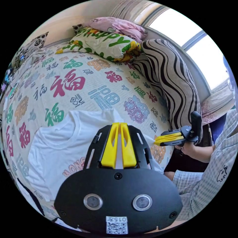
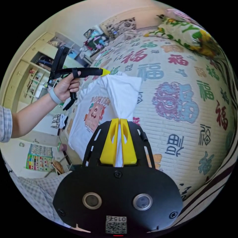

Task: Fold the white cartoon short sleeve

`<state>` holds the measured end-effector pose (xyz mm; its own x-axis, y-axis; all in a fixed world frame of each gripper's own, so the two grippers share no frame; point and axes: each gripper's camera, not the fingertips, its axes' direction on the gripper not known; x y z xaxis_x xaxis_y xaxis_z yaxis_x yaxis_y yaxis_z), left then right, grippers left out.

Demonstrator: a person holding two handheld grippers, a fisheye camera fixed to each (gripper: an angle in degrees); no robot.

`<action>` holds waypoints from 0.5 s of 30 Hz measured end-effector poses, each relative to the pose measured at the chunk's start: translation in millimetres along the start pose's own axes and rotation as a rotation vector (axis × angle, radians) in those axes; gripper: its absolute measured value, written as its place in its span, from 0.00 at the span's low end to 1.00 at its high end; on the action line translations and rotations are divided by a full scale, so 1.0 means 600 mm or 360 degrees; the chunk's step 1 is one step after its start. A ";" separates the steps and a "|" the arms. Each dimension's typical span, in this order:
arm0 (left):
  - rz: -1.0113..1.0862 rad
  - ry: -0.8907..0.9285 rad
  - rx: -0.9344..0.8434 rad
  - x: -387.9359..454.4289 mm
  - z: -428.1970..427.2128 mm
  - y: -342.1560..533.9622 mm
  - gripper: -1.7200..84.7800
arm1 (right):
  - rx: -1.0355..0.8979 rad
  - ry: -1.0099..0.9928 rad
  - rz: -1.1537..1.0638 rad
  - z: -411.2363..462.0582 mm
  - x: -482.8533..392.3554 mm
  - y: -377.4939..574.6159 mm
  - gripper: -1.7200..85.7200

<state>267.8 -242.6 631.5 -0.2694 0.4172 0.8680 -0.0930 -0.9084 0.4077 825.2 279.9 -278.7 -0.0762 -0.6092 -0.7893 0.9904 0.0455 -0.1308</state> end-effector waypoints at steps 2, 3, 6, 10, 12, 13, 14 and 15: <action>-0.0116 0.0009 -0.0006 -0.051 -0.007 0.084 0.02 | -0.0088 -0.0015 -0.0064 0.045 -0.033 -0.005 0.03; -0.0183 0.0013 -0.0002 -0.080 -0.007 0.136 0.02 | -0.0143 -0.0010 -0.0098 0.077 -0.052 -0.005 0.03; -0.0320 0.0040 -0.0128 -0.144 0.024 0.243 0.06 | -0.0330 0.0024 -0.0165 0.162 -0.085 0.004 0.04; -0.0446 0.0043 -0.0170 -0.196 0.012 0.329 0.11 | -0.0451 0.0031 -0.0083 0.195 -0.085 0.027 0.07; -0.0455 0.0048 -0.0083 -0.208 -0.011 0.324 0.11 | -0.0322 0.0076 -0.0010 0.160 -0.068 0.030 0.08; -0.0456 0.0064 -0.0015 -0.217 -0.020 0.307 0.12 | -0.0223 0.0123 0.0045 0.137 -0.053 0.026 0.09; -0.0454 0.0082 0.0022 -0.222 -0.021 0.295 0.12 | -0.0182 0.0151 0.0072 0.128 -0.045 0.023 0.09; -0.0451 0.0124 0.0089 -0.231 -0.018 0.266 0.12 | -0.0123 0.0197 0.0113 0.119 -0.028 0.014 0.09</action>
<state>279.9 -445.8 573.1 -0.3134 0.6485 0.6937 -0.1225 -0.7520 0.6476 842.9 233.8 -223.5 -0.0245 -0.5004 -0.8654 0.9823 0.1490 -0.1139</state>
